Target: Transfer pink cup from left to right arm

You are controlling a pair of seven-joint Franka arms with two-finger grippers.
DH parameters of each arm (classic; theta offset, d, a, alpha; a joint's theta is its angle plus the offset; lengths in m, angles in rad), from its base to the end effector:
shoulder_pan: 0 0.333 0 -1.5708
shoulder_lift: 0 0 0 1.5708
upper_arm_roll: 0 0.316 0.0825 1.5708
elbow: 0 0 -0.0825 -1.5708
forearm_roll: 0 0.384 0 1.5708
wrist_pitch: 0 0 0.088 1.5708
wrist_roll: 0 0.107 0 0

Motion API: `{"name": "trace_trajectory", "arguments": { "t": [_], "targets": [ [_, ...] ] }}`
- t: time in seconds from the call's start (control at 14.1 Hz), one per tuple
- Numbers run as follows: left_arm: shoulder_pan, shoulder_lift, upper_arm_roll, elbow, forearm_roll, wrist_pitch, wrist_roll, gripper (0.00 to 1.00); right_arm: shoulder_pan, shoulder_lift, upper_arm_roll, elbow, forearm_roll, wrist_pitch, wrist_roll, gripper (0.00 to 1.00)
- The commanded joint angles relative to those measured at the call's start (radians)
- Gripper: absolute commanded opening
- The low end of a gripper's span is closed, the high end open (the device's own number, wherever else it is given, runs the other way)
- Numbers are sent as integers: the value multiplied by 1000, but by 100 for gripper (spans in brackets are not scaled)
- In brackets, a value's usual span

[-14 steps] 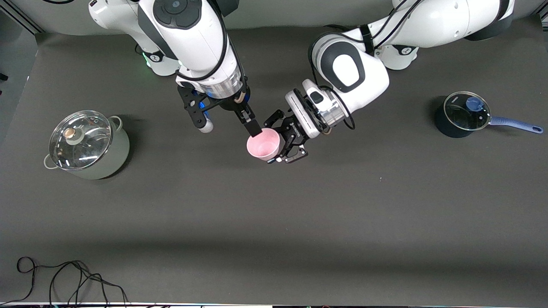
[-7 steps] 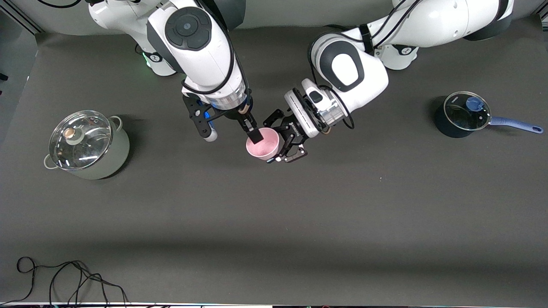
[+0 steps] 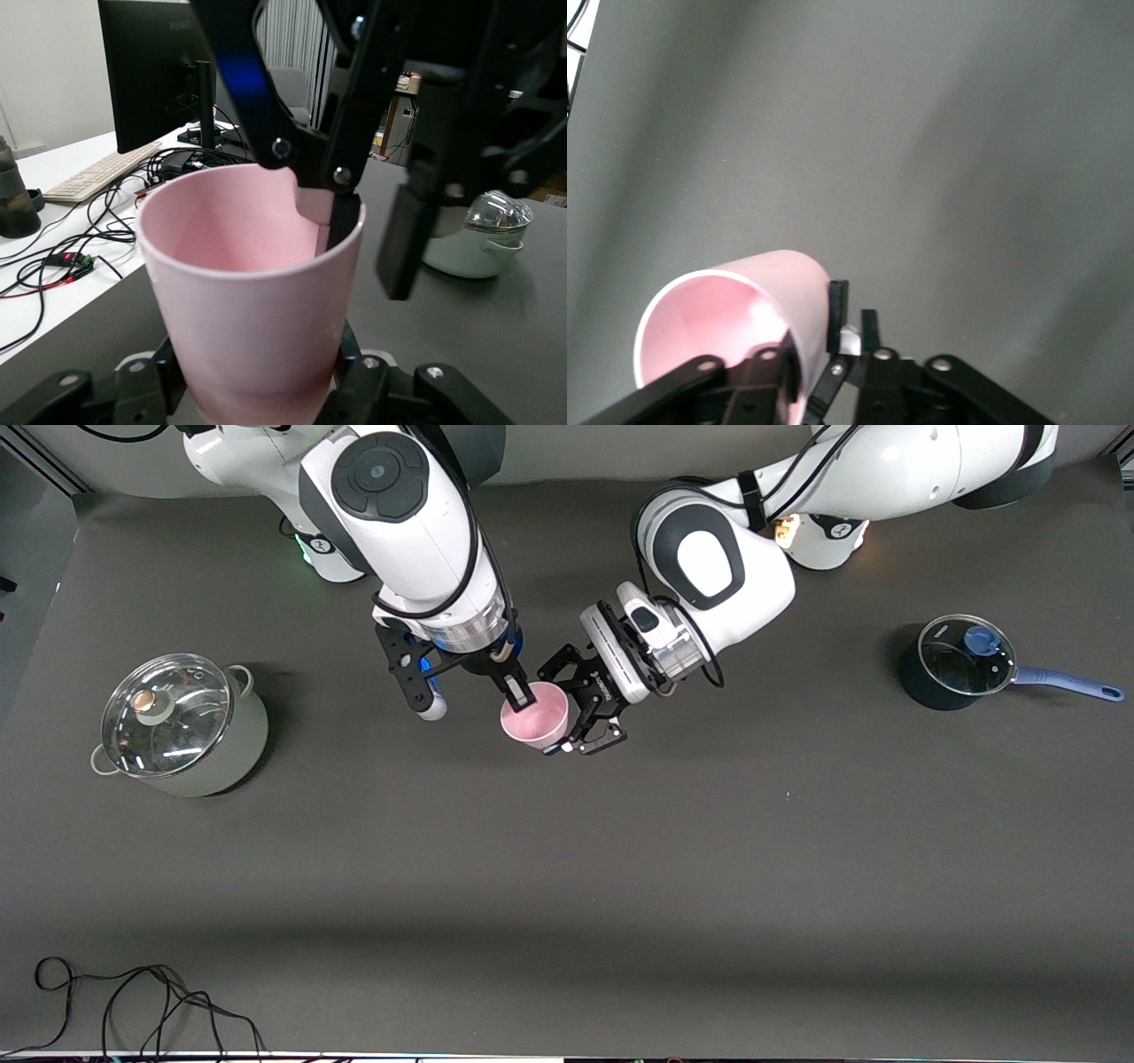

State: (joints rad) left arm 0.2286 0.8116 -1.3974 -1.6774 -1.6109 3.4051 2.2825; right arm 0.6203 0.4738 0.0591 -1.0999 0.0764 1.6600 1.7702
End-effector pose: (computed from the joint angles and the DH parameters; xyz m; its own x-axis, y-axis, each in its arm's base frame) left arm 0.5004 -0.4224 0.4202 0.2494 -0.3034 0.9196 -0.8788 -0.4698 0.0834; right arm 0.5454 0.4365 0.5598 0.4521 -0.8841 -0.1183 -0.8920 -0.4475 -0.0643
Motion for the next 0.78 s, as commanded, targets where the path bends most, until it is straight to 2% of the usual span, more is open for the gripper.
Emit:
{"name": "trace_trajectory", "arguments": {
  "t": [0.0,0.14,0.21,0.49,0.64,0.71],
  "targets": [
    [3,-23,14,25,-24,20,-8,47,12,11,-2,22,-17,-34,31,0],
    [8,-23,12,28,-26,20,-12,71,12,11,-2,22,-17,-34,31,0],
    [9,-22,14,28,-23,19,-30,75,12,11,-4,22,-17,-34,31,0],
    [12,-22,14,30,-21,19,-37,77,12,11,-4,22,-17,-34,31,0],
    [11,-20,15,33,-21,19,-38,93,12,11,-4,22,-17,-34,31,0],
    [12,-20,17,33,-21,19,-38,97,10,11,-4,22,-17,-34,29,0]
  ]
}}
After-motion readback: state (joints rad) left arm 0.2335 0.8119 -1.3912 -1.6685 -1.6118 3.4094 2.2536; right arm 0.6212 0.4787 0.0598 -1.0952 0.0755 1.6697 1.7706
